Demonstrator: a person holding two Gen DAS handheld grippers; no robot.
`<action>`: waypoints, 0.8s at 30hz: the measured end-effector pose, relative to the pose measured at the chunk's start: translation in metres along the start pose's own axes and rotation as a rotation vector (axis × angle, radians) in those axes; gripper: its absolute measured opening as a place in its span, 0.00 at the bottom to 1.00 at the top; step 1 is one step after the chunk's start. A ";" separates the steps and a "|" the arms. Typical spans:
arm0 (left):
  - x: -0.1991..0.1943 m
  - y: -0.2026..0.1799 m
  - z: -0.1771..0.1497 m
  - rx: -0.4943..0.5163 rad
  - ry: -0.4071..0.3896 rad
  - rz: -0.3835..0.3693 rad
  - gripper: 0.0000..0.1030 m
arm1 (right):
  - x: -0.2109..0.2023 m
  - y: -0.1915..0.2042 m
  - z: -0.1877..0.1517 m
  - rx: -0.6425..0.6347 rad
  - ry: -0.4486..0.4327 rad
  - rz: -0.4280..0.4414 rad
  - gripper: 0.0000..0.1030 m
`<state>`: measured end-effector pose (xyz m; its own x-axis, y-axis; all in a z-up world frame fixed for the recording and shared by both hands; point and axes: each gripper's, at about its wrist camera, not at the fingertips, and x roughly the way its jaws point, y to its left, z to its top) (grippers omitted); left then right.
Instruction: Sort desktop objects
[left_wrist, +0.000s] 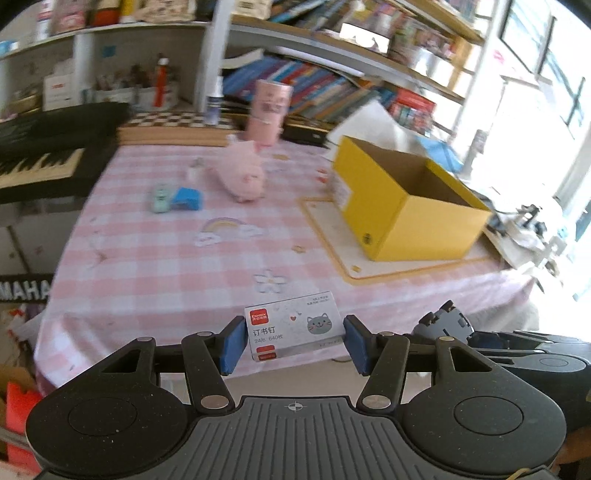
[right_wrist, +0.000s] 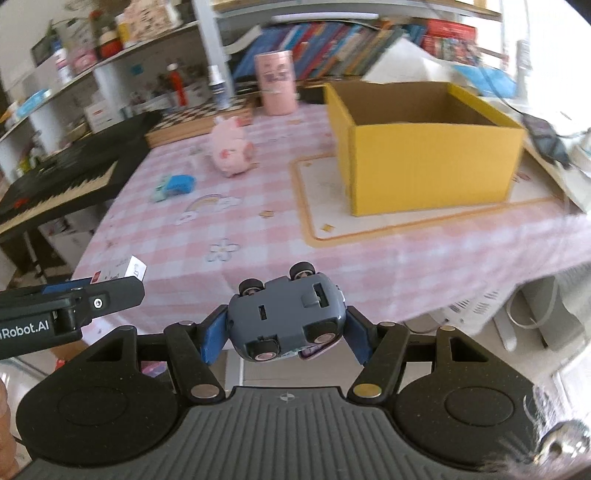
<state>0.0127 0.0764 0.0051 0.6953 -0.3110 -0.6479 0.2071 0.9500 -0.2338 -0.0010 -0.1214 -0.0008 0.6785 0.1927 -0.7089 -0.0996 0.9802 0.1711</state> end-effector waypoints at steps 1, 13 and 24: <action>0.001 -0.003 0.000 0.008 0.003 -0.012 0.55 | -0.003 -0.003 -0.002 0.009 -0.002 -0.009 0.61; 0.011 -0.031 0.003 0.099 0.026 -0.107 0.55 | -0.019 -0.026 -0.010 0.097 -0.019 -0.087 0.61; 0.022 -0.044 0.007 0.113 0.037 -0.134 0.55 | -0.021 -0.040 -0.010 0.119 -0.011 -0.115 0.61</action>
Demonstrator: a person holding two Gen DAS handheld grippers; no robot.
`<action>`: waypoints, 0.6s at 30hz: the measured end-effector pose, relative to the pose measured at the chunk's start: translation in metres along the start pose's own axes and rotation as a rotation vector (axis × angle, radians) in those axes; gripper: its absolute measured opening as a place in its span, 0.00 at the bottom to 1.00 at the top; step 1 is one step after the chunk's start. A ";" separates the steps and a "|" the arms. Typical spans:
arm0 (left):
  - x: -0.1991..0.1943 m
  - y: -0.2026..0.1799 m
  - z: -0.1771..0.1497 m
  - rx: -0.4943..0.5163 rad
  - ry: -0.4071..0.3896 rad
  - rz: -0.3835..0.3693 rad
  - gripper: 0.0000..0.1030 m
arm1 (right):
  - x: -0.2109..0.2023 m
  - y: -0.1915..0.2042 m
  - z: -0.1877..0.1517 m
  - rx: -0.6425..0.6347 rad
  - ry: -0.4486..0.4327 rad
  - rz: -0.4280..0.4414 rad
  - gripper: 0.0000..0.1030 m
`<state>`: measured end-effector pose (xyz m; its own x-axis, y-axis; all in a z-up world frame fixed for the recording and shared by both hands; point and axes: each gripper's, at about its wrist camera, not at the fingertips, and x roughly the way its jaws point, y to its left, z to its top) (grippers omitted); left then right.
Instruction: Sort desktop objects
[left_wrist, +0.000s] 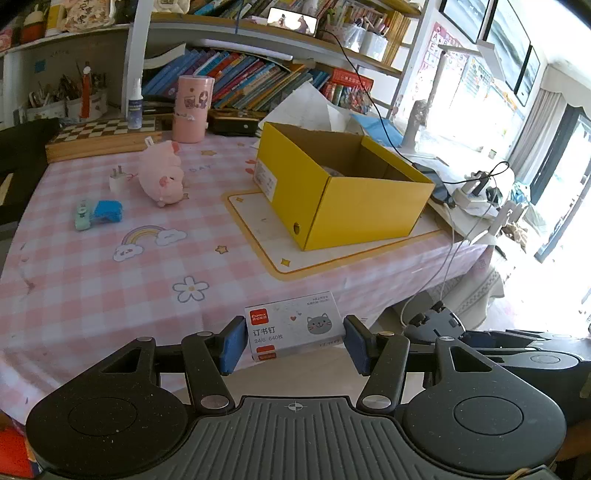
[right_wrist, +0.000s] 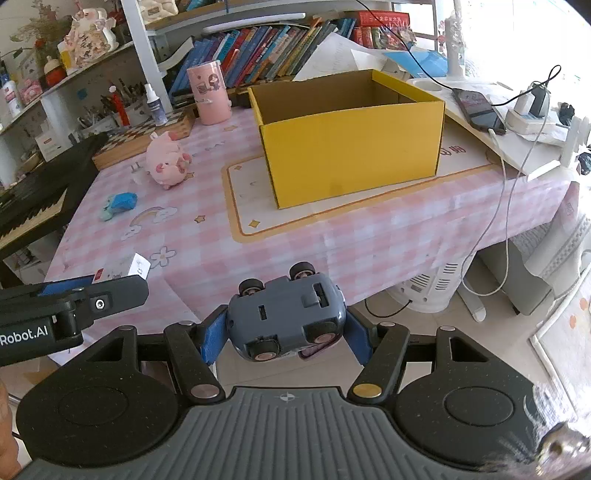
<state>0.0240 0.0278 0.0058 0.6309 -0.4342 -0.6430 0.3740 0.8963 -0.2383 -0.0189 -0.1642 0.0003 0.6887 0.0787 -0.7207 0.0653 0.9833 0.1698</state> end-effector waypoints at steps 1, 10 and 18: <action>0.000 -0.001 0.000 0.000 0.000 0.000 0.55 | 0.000 -0.001 0.000 -0.002 0.000 -0.002 0.61; 0.023 -0.024 0.011 0.036 0.017 -0.022 0.55 | 0.004 -0.027 0.007 0.021 -0.004 -0.024 0.61; 0.047 -0.050 0.025 0.073 0.025 -0.029 0.55 | 0.016 -0.059 0.024 0.053 0.008 -0.033 0.61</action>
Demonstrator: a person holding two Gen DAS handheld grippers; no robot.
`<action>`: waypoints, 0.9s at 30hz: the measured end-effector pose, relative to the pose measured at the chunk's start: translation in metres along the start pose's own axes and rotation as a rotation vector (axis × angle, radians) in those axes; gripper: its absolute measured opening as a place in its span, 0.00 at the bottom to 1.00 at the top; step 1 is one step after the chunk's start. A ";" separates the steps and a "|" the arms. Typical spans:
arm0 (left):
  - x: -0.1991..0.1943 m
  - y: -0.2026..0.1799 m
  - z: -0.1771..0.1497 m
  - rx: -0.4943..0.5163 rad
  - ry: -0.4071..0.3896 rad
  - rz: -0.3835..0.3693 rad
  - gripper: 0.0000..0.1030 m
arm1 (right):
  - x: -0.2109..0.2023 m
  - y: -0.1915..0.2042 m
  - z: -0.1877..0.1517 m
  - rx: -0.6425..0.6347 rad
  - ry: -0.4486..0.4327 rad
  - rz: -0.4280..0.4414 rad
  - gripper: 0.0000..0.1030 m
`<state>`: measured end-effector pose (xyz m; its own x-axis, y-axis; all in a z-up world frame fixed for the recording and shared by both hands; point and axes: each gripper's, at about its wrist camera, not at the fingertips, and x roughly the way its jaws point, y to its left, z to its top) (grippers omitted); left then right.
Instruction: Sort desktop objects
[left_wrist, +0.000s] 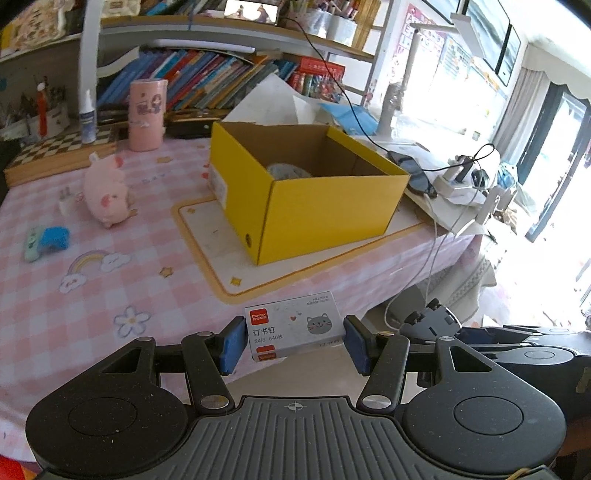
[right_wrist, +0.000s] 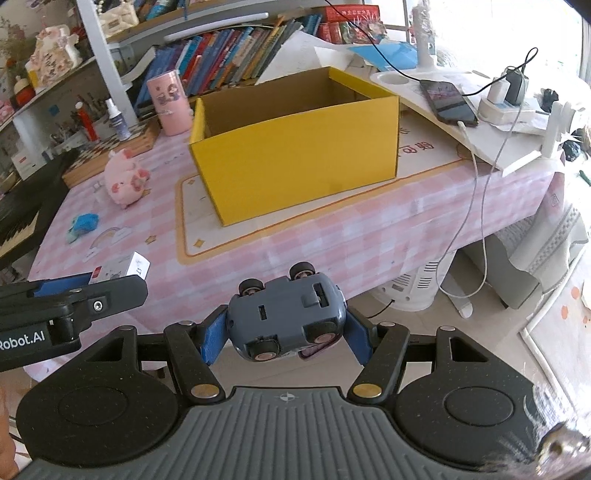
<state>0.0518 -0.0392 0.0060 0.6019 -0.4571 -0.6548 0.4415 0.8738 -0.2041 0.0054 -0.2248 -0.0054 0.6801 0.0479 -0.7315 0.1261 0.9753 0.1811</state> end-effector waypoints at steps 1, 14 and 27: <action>0.003 -0.003 0.002 0.003 0.002 0.002 0.55 | 0.002 -0.003 0.003 0.001 0.002 -0.001 0.61; 0.048 -0.049 0.035 0.080 -0.005 -0.013 0.55 | 0.027 -0.057 0.038 0.023 0.028 -0.015 0.61; 0.069 -0.080 0.081 0.108 -0.136 0.071 0.55 | 0.029 -0.103 0.107 -0.056 -0.149 -0.008 0.61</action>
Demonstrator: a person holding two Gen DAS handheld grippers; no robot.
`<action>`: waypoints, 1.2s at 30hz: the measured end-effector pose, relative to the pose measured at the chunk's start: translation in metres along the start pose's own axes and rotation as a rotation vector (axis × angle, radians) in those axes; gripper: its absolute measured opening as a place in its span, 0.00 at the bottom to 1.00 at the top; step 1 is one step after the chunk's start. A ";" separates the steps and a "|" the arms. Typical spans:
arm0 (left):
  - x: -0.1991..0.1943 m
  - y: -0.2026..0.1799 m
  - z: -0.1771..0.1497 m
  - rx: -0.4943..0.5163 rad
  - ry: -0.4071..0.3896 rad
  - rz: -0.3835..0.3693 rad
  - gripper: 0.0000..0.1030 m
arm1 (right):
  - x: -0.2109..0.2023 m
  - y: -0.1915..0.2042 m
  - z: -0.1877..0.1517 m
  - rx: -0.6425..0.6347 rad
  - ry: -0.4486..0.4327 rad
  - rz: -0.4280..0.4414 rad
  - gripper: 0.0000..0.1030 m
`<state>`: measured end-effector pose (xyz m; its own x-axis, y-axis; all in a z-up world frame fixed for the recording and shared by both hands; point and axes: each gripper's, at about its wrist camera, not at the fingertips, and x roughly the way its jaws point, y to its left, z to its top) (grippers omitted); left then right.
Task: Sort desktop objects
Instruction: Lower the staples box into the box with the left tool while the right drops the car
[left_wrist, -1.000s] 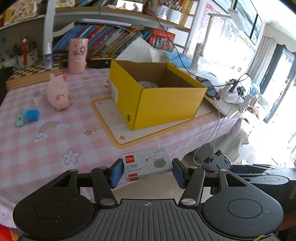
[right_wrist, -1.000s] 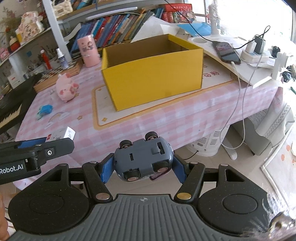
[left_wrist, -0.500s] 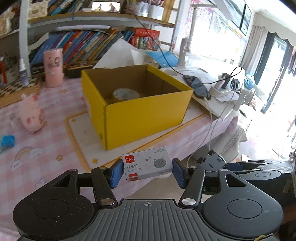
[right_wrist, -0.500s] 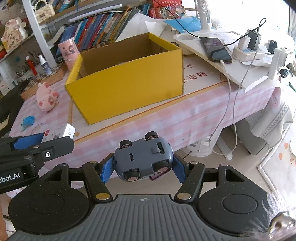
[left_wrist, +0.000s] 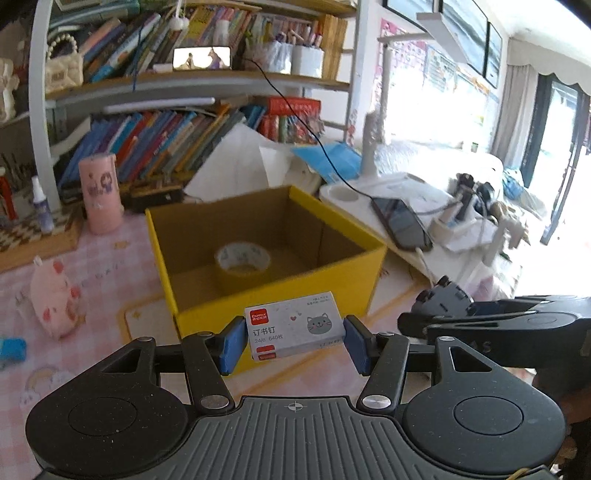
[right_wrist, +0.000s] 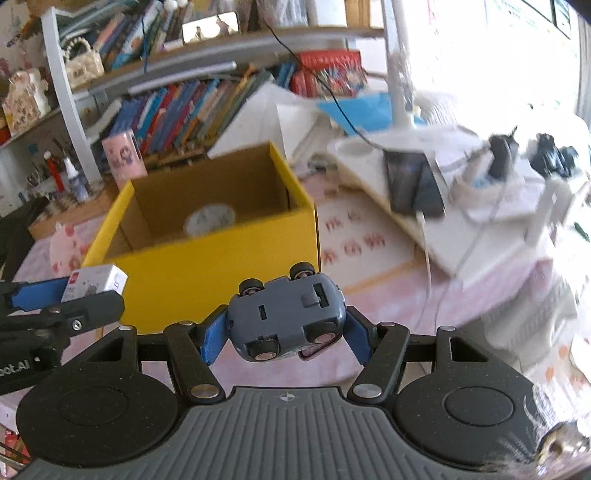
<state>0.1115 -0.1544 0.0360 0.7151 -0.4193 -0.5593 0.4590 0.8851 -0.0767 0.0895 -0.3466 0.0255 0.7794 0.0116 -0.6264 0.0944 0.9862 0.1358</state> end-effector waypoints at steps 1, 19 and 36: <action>0.003 0.000 0.004 -0.002 -0.007 0.012 0.55 | 0.002 -0.002 0.006 -0.006 -0.012 0.010 0.61; 0.094 0.021 0.054 -0.016 0.039 0.200 0.55 | 0.078 0.002 0.111 -0.200 -0.094 0.170 0.61; 0.134 0.026 0.044 -0.061 0.194 0.176 0.55 | 0.173 0.047 0.115 -0.363 0.223 0.316 0.61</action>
<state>0.2420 -0.1968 -0.0045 0.6643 -0.2164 -0.7155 0.2993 0.9541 -0.0107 0.2995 -0.3177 0.0119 0.5812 0.3132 -0.7511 -0.3747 0.9223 0.0947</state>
